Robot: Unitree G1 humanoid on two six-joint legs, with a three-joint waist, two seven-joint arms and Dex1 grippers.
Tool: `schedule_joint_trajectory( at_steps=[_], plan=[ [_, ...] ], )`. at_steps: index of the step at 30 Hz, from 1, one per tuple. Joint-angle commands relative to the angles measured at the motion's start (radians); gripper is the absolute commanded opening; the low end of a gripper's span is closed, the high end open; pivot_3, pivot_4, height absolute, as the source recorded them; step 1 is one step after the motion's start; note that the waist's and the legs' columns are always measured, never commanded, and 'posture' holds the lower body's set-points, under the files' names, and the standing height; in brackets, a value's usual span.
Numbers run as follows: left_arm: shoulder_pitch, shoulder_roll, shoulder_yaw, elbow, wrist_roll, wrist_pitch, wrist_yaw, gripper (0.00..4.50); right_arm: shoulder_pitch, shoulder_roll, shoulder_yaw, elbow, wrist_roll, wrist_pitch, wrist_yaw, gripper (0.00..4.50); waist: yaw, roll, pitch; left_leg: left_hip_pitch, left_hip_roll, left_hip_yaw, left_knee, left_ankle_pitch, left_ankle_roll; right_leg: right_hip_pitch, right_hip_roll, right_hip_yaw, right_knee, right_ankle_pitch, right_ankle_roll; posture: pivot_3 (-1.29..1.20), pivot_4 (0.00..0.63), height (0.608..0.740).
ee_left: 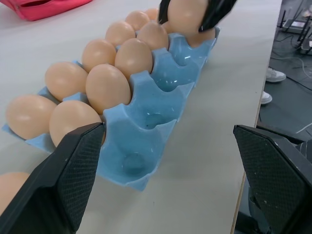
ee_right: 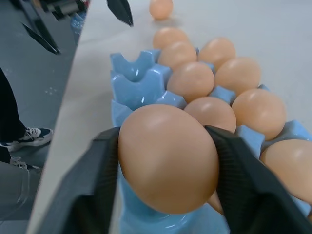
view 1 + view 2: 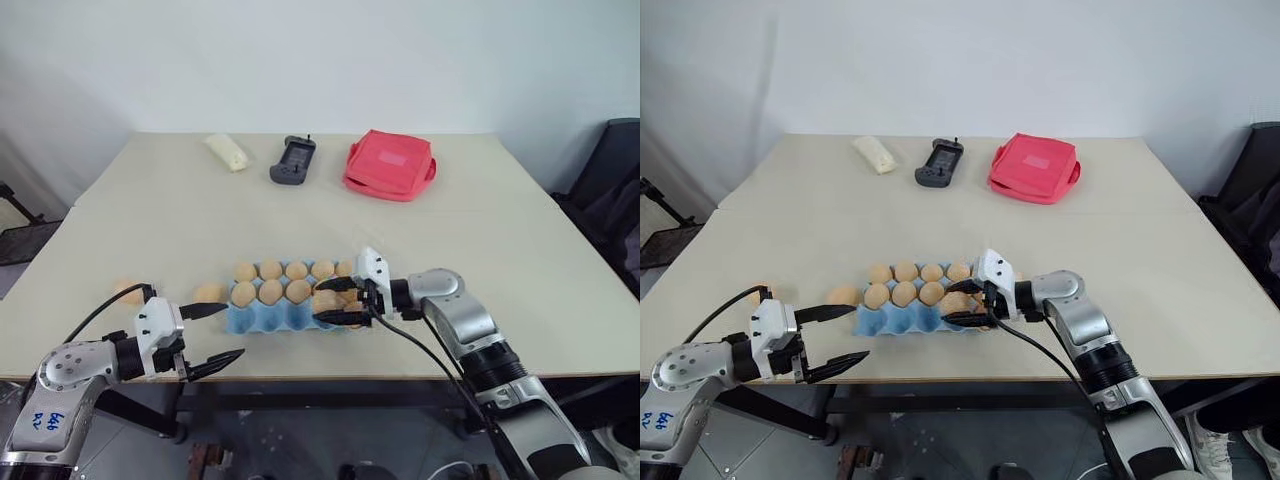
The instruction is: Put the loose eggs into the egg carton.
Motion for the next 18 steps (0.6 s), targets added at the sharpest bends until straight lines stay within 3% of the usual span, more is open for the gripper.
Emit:
schedule_joint_trajectory(
  at_steps=[1, 2, 10, 18],
  plan=[
    [0.007, 0.001, 0.022, -0.035, -0.010, 0.002, 0.010, 4.50, 0.015, -0.027, -0.044, -0.071, 0.045, 0.016, 0.009, 4.18, 0.000, 0.000, 0.000, 0.000, 0.000, 0.000, 0.000, 0.000, 0.000, 0.000, 0.000, 0.000, 0.000, 0.000, 0.000, 0.00, 0.150, 0.740],
    [0.008, 0.003, 0.022, -0.034, -0.008, 0.005, 0.012, 4.50, 0.023, -0.037, -0.054, -0.090, 0.056, 0.022, 0.014, 4.48, 0.000, 0.000, 0.000, 0.000, 0.000, 0.000, 0.000, 0.000, 0.000, 0.000, 0.000, 0.000, 0.000, 0.000, 0.000, 0.00, 0.150, 0.740],
    [-0.038, -0.025, 0.003, -0.070, -0.073, 0.105, 0.025, 4.50, 0.196, -0.176, -0.250, -0.194, 0.123, -0.024, -0.053, 4.48, 0.004, -0.001, 0.000, 0.000, -0.001, 0.000, 0.000, 0.000, 0.000, 0.001, 0.000, 0.000, -0.001, 0.000, 0.000, 0.00, 0.150, 0.740],
    [-0.104, -0.083, -0.040, -0.091, -0.084, 0.149, 0.049, 4.50, 0.304, -0.229, -0.367, -0.010, 0.075, -0.215, -0.154, 4.48, -0.003, -0.001, 0.000, 0.003, 0.000, 0.000, 0.001, 0.001, 0.001, 0.004, 0.003, 0.001, 0.000, 0.000, 0.001, 0.00, 0.150, 0.740]
  ],
)
